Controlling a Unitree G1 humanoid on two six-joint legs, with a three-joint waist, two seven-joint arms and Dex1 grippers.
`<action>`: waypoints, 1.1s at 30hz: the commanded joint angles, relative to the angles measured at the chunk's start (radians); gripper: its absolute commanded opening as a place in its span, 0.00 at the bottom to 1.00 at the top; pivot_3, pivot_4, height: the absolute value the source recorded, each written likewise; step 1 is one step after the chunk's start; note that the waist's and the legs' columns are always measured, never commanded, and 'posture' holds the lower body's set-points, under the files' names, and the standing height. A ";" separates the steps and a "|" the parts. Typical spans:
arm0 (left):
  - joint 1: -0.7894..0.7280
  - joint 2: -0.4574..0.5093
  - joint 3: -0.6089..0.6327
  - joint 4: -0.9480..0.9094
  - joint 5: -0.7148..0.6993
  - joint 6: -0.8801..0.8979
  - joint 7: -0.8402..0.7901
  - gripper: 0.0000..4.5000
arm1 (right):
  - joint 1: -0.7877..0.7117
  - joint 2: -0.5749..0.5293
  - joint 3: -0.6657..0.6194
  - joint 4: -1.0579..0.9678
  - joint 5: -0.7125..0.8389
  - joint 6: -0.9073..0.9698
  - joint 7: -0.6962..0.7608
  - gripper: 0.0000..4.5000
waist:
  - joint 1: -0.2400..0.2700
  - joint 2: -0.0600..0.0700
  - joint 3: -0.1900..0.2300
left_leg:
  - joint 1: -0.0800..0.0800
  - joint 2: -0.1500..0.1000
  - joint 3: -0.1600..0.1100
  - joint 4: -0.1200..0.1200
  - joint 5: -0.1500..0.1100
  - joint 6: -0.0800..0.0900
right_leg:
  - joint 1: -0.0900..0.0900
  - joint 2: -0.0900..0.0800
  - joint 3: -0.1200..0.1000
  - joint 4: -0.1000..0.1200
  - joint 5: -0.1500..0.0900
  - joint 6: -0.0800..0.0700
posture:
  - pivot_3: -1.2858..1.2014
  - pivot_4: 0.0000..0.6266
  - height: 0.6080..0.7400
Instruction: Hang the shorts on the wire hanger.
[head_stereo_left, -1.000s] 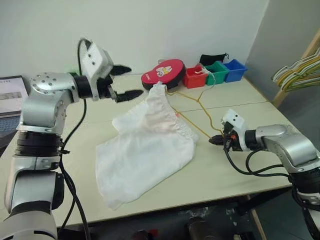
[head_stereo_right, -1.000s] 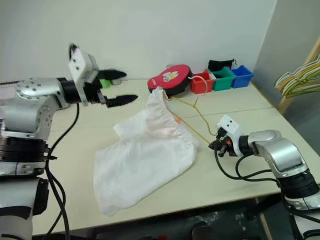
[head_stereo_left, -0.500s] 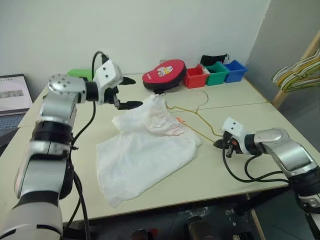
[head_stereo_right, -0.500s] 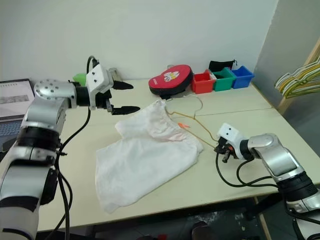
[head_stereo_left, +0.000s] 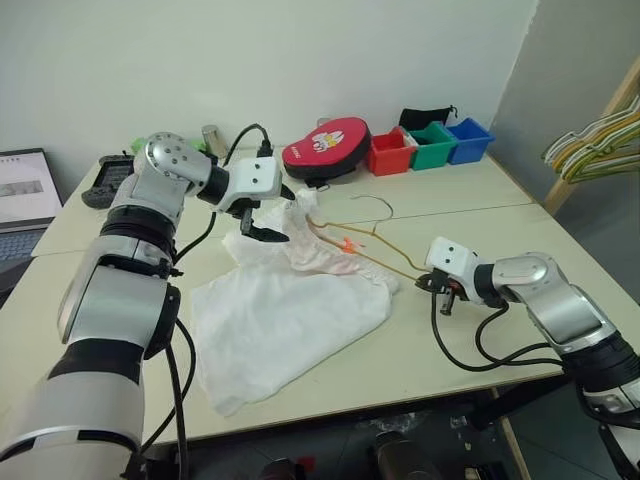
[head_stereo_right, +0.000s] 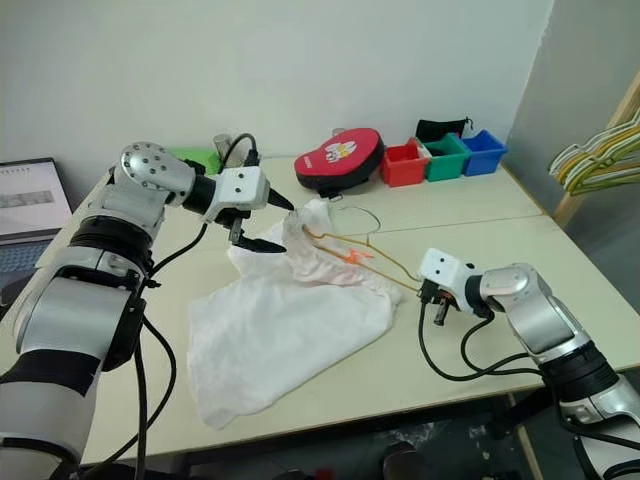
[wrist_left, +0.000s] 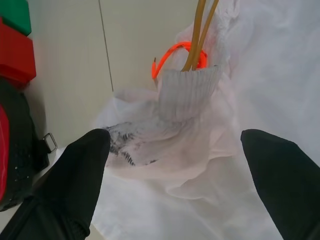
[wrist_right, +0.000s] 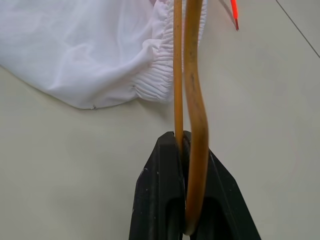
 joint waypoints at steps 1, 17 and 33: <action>-0.056 -0.016 0.022 0.025 0.013 -0.042 0.022 0.96 | -0.021 0.006 -0.019 -0.051 -0.016 -0.007 -0.004 0.00 | -0.003 0.000 0.000 | 0.000 0.000 0.000 0.001 0.000 0.000 | 0.000 0.000 0.000 0.001 0.000 0.000 | 0.43 0.01 1.00; -0.068 -0.030 0.040 0.067 0.027 -0.041 0.030 0.24 | -0.033 0.020 -0.011 -0.005 -0.049 -0.032 0.010 0.00 | -0.050 0.000 0.000 | 0.000 0.000 -0.004 0.006 0.000 0.000 | 0.000 0.000 0.000 0.006 0.000 0.000 | 0.43 0.01 1.00; -0.099 -0.082 0.076 0.049 -0.007 -0.029 -0.033 0.01 | -0.048 0.046 0.027 0.021 -0.095 -0.066 0.048 0.00 | -0.053 0.000 0.000 | 0.000 0.000 -0.006 0.010 0.000 0.000 | 0.002 0.000 0.000 0.008 0.000 0.001 | 0.43 0.01 1.00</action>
